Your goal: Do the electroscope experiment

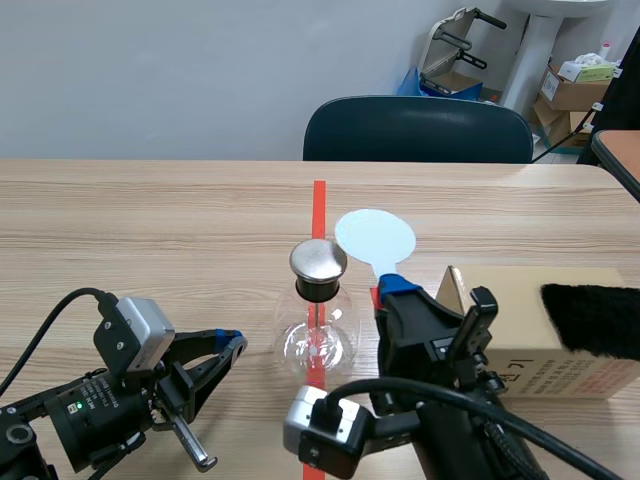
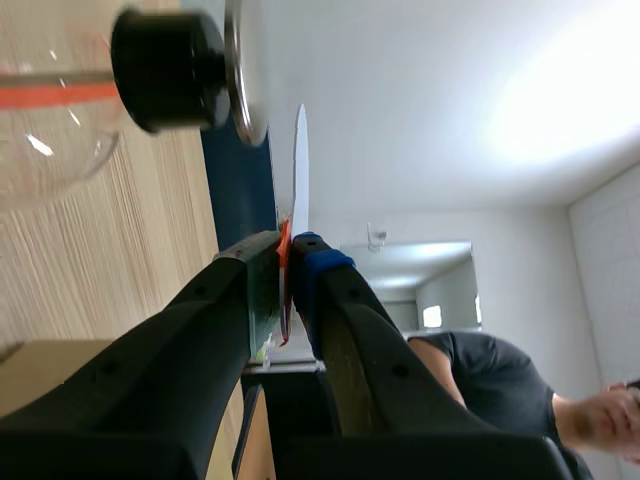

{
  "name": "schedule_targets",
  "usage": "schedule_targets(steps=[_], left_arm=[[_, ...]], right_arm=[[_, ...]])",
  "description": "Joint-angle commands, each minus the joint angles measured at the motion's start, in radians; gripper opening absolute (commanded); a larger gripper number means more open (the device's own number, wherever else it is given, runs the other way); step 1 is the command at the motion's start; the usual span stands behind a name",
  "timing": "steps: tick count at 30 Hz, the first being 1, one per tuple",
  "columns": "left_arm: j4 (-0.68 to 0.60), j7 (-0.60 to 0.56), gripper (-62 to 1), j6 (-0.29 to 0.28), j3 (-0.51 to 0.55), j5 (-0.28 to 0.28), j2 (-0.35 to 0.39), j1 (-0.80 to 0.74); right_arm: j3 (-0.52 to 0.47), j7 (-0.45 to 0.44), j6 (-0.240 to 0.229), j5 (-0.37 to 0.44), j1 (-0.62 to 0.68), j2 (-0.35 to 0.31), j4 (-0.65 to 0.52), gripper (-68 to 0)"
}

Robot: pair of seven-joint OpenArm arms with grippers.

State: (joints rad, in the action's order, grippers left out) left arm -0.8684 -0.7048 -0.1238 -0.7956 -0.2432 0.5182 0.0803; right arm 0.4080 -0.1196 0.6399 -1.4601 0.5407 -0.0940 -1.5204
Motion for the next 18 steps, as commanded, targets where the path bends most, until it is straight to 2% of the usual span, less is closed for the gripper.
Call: schedule_targets(steps=[1,10,18], left_arm=[[-0.022,-0.013,-56.5,-0.001,0.001,-0.003,-0.003,-0.003],[-0.022,-0.013,-56.5,-0.001,0.001,-0.003,-0.005,-0.003],[-0.022,-0.013,-56.5,-0.002,0.001,-0.003,-0.005,-0.003]], right_arm=[[-0.001,-0.024,0.014,-0.001,-0.011,0.0,-0.018,-65.8],[-0.001,-0.155,0.014,-0.001,-0.011,0.0,-0.018,-65.8],[-0.001,-0.176,0.014,-0.001,-0.011,0.0,-0.018,-65.8]])
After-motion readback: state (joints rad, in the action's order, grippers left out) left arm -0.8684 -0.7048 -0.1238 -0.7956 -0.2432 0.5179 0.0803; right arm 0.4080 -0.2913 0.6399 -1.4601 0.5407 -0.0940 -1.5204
